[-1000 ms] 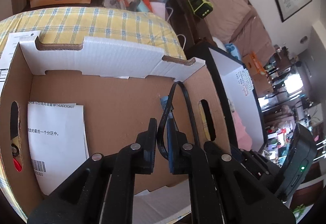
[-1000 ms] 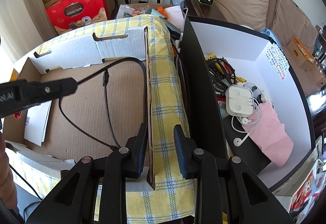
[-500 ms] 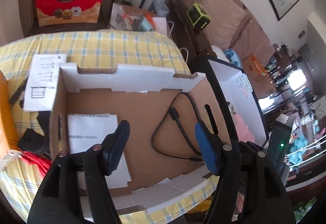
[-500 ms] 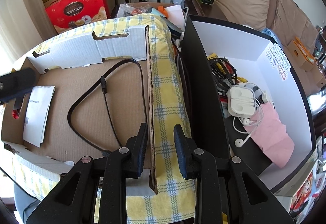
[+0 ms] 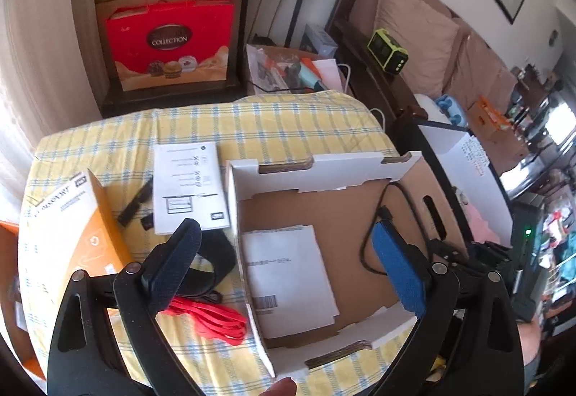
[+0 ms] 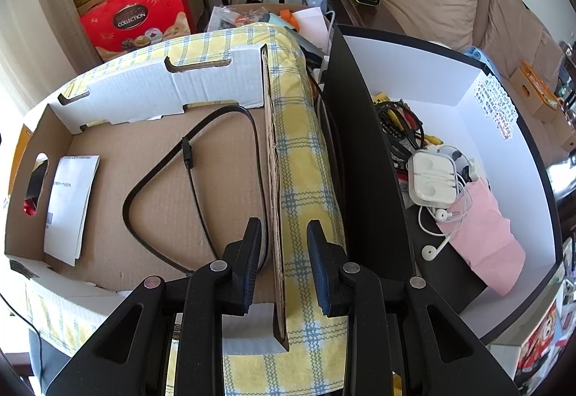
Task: Organize objects
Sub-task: 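Withdraw the left gripper from the box toward the white instruction sheet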
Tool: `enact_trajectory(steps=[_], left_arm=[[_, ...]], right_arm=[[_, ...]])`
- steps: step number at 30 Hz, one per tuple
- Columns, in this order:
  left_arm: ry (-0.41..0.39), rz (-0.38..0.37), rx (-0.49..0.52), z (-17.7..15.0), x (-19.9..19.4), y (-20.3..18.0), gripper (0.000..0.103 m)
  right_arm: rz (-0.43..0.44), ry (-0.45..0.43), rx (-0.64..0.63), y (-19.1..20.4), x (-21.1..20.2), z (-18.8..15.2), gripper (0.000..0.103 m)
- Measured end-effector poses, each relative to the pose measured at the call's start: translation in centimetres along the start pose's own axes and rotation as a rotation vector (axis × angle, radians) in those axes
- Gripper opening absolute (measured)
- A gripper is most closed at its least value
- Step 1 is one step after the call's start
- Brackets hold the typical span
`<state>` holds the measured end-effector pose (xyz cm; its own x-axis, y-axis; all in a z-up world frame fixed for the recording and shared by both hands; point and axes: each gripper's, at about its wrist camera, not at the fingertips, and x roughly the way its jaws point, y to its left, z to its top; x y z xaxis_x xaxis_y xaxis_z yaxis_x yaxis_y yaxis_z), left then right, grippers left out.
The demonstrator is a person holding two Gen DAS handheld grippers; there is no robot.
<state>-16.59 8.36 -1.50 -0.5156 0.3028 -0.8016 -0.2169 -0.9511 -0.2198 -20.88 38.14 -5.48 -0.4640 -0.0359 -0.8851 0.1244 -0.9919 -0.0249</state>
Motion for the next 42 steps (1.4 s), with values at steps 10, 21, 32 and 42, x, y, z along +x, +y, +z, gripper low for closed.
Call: enact_trajectory(steps=[10,21,32,42], left_arm=[[-0.041,0.156,0.045,-0.3,-1.9,2.9,0.098],[-0.029,0.181,0.021,0.6,-2.6,6.8,0.098],[0.038,0.199,-0.005,2.7,0.0,11.2,0.097],[0.174,0.132,-0.055,4.4,5.4,12.8,0.091]], right_arm=[[0.013,0.009,-0.012,0.9,0.2,0.2,0.017],[-0.014,0.006,-0.01,0.7,0.4,0.1,0.006],[-0.001,0.005,-0.013,0.4,0.3,0.2,0.005],[-0.005,0.012,-0.015,0.4,0.4,0.4,0.005]])
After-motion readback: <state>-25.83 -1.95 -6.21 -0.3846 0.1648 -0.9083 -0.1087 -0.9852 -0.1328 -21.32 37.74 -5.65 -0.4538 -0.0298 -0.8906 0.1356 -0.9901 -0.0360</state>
